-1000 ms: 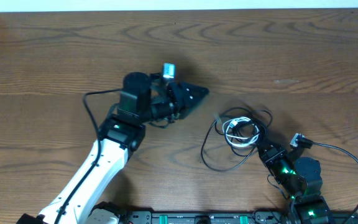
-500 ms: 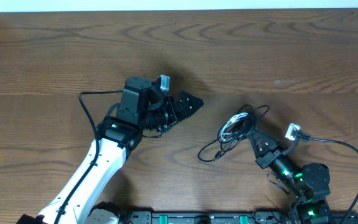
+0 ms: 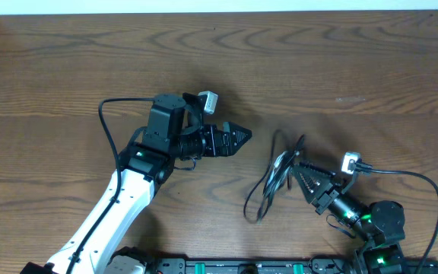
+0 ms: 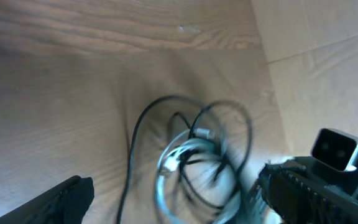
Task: Untangle cables
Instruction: 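Open the left gripper, releasing cables, and pull it back left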
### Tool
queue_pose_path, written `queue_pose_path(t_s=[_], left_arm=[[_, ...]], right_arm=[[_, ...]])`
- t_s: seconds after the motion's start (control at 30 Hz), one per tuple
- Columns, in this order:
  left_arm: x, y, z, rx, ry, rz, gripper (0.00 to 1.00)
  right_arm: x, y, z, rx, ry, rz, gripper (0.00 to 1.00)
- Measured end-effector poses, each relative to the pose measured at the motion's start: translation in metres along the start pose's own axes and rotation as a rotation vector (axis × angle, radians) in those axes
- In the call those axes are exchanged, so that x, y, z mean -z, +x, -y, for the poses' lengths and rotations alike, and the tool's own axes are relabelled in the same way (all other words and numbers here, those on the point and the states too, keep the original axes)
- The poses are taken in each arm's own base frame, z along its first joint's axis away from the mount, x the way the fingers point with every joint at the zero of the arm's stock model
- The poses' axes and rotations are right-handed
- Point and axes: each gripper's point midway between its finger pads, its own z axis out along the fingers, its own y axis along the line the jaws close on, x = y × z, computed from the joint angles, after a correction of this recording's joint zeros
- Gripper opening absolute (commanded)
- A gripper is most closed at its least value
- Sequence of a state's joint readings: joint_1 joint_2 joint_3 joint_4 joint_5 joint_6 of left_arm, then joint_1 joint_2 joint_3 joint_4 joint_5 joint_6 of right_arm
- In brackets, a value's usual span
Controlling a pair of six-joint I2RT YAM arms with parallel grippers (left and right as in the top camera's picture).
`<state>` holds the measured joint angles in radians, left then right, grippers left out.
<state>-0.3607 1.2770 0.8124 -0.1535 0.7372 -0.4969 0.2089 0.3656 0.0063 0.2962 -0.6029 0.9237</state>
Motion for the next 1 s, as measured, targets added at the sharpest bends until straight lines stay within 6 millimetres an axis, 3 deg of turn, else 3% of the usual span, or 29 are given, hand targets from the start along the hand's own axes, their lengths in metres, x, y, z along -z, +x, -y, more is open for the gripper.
queue_pose_path(t_s=[0.07,0.2,0.37,0.5,0.67,0.83,0.9,1.0], left_arm=[[0.000,-0.002,-0.003,-0.006,-0.016,0.009,0.96],[0.000,-0.004,-0.008,-0.010,-0.043,0.024,0.96],[0.001,0.002,-0.014,0.017,-0.072,0.004,0.96],[0.001,0.013,-0.021,0.056,-0.098,-0.036,0.96],[0.002,0.020,-0.025,0.079,-0.120,-0.060,0.96],[0.003,0.022,-0.029,0.087,-0.140,-0.062,0.96],[0.003,0.021,-0.030,0.087,-0.143,-0.060,0.96],[0.003,0.021,-0.030,0.087,-0.144,-0.059,0.96]], right_arm=[[0.000,0.001,0.001,-0.014,0.006,-0.005,0.90],[0.001,0.010,0.020,-0.065,0.085,-0.027,0.80],[0.006,0.017,0.053,-0.172,0.235,-0.013,0.79],[0.009,0.010,0.063,-0.226,0.287,0.041,0.59],[0.012,0.014,0.073,-0.283,0.338,0.051,0.43],[0.015,0.019,0.079,-0.327,0.368,0.041,0.09],[0.013,0.018,0.075,-0.321,0.344,0.040,0.02],[0.008,0.007,0.058,-0.283,0.265,0.059,0.01]])
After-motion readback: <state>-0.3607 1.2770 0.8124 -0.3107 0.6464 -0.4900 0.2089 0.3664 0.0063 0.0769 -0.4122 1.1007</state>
